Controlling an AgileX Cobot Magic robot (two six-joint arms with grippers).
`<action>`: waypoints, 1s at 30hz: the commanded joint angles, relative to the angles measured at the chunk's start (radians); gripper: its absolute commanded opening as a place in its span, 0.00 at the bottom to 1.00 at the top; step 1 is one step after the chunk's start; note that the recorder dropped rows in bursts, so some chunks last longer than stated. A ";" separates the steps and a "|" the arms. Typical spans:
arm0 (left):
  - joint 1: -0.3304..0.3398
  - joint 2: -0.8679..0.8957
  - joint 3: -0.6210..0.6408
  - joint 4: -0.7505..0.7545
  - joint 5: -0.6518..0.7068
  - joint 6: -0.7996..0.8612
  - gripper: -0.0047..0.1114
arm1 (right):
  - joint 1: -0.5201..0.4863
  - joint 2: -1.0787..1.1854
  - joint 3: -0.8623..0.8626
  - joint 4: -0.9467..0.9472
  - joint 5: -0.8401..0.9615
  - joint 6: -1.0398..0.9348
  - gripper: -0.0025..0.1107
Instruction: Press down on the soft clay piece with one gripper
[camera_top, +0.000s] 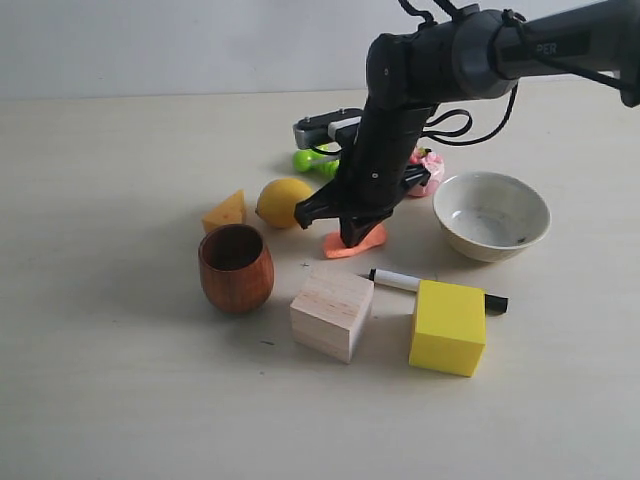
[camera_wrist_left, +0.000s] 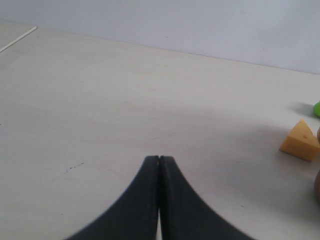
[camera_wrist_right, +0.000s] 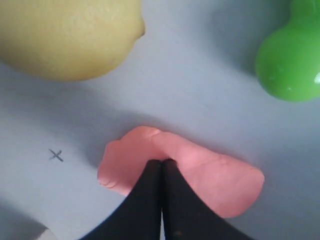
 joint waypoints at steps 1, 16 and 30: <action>-0.001 -0.005 -0.003 -0.006 -0.010 -0.006 0.04 | -0.001 -0.037 0.007 -0.024 0.024 0.002 0.02; -0.001 -0.005 -0.003 -0.006 -0.010 -0.006 0.04 | -0.001 -0.071 0.007 -0.022 0.033 0.007 0.02; -0.001 -0.005 -0.003 -0.006 -0.010 -0.006 0.04 | -0.001 -0.472 0.310 0.067 -0.288 0.023 0.02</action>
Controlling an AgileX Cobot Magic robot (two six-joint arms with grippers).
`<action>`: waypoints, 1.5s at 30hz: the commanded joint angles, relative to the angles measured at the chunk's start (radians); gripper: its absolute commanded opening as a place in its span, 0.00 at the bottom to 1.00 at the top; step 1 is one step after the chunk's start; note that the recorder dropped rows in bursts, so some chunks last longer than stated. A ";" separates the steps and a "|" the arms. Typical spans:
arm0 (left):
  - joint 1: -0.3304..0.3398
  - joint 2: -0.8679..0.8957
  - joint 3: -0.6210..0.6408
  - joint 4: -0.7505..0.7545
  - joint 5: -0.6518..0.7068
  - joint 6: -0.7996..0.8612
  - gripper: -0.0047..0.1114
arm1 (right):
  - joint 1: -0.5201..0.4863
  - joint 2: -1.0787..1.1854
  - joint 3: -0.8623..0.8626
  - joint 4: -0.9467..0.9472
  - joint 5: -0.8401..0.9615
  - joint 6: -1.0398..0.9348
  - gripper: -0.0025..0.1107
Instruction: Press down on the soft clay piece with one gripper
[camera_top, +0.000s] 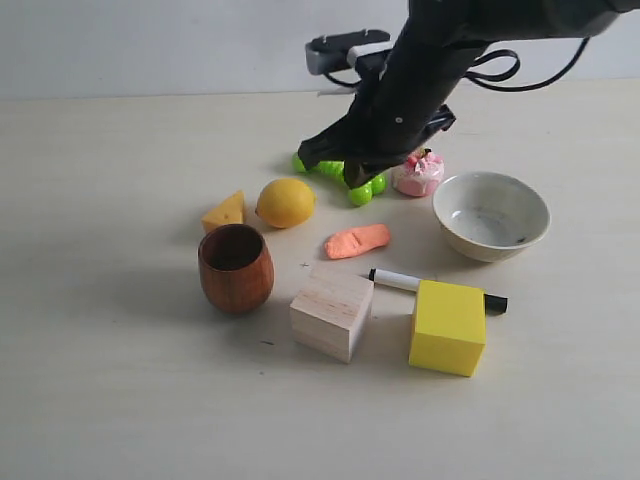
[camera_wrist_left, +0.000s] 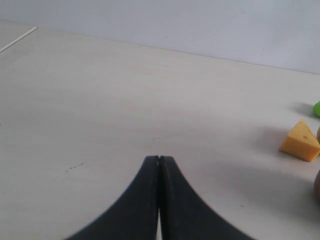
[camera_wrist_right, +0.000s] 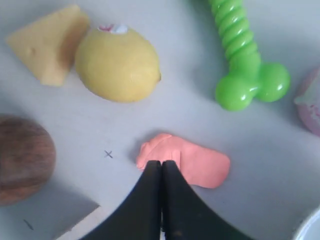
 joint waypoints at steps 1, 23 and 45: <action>-0.001 -0.005 -0.003 -0.006 -0.010 -0.006 0.04 | -0.001 -0.224 0.177 0.051 -0.162 -0.004 0.02; -0.001 -0.005 -0.003 -0.006 -0.010 -0.006 0.04 | -0.001 -0.955 0.327 -0.294 -0.083 0.169 0.02; -0.001 -0.005 -0.003 -0.006 -0.010 -0.006 0.04 | -0.596 -1.587 0.910 -0.359 -0.327 0.315 0.02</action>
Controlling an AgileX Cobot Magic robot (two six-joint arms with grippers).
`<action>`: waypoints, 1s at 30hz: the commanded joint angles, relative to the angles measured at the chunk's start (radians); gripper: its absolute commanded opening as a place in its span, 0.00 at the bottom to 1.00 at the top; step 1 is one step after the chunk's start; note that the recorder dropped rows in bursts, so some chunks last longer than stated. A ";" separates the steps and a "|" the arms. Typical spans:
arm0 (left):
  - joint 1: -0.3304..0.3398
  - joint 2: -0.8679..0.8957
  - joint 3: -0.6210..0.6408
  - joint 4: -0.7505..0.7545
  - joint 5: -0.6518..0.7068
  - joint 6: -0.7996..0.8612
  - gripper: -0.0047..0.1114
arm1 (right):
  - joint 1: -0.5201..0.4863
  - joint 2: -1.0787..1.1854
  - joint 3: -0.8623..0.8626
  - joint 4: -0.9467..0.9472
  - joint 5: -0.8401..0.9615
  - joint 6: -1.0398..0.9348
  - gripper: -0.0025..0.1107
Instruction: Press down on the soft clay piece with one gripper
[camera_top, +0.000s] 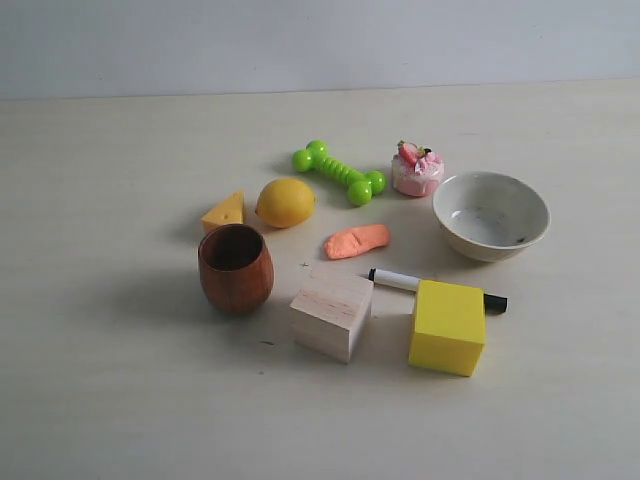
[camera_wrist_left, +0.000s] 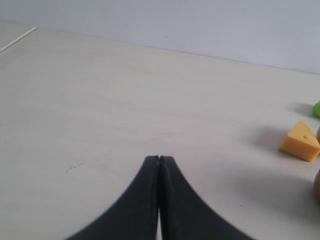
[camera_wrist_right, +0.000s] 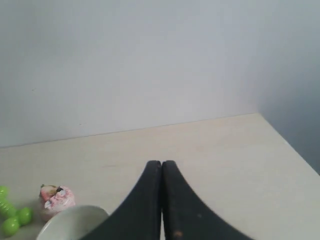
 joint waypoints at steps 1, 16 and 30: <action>-0.001 -0.005 -0.003 -0.006 -0.010 -0.006 0.04 | -0.038 -0.148 0.098 0.004 -0.026 0.004 0.02; -0.001 -0.005 -0.003 -0.006 -0.010 -0.006 0.04 | -0.036 -0.281 0.312 0.012 -0.097 0.004 0.02; -0.001 -0.005 -0.003 -0.006 -0.010 -0.006 0.04 | -0.036 -0.435 0.517 0.234 -0.166 -0.231 0.02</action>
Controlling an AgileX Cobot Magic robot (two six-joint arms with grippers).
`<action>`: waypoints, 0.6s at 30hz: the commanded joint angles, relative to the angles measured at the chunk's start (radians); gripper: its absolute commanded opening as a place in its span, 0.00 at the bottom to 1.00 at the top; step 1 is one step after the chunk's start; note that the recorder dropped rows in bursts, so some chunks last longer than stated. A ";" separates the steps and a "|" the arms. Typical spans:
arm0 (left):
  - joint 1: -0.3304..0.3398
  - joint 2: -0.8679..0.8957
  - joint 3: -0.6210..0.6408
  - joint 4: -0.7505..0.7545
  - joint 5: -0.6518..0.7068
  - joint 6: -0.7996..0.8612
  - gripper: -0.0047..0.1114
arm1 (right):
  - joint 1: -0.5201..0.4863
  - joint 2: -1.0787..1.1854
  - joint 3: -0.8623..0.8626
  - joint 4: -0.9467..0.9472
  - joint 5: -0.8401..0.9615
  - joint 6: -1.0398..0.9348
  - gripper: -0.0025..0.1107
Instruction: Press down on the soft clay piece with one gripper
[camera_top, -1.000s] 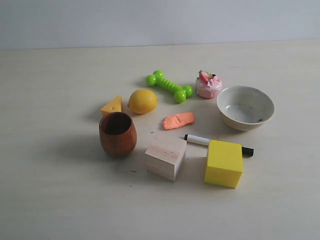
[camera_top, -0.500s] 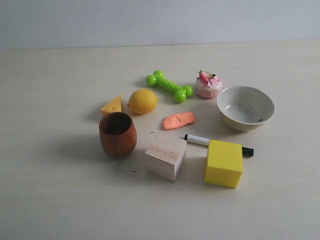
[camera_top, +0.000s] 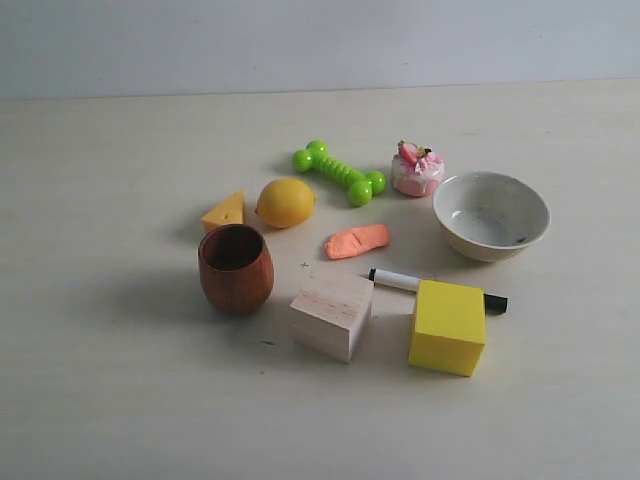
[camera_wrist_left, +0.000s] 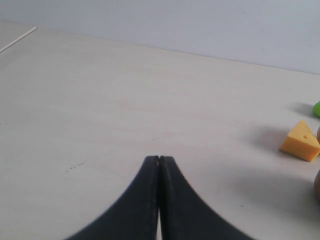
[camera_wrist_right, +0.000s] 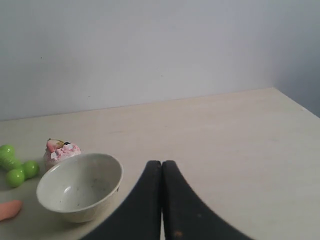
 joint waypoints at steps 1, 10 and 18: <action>-0.001 -0.005 -0.003 -0.006 -0.010 -0.006 0.04 | -0.006 -0.010 0.020 0.027 -0.022 -0.044 0.02; -0.001 -0.005 -0.003 -0.006 -0.010 -0.006 0.04 | -0.006 -0.053 0.094 0.027 0.023 -0.044 0.02; -0.001 -0.005 -0.003 -0.006 -0.010 -0.006 0.04 | -0.006 -0.053 0.097 0.027 0.040 -0.045 0.02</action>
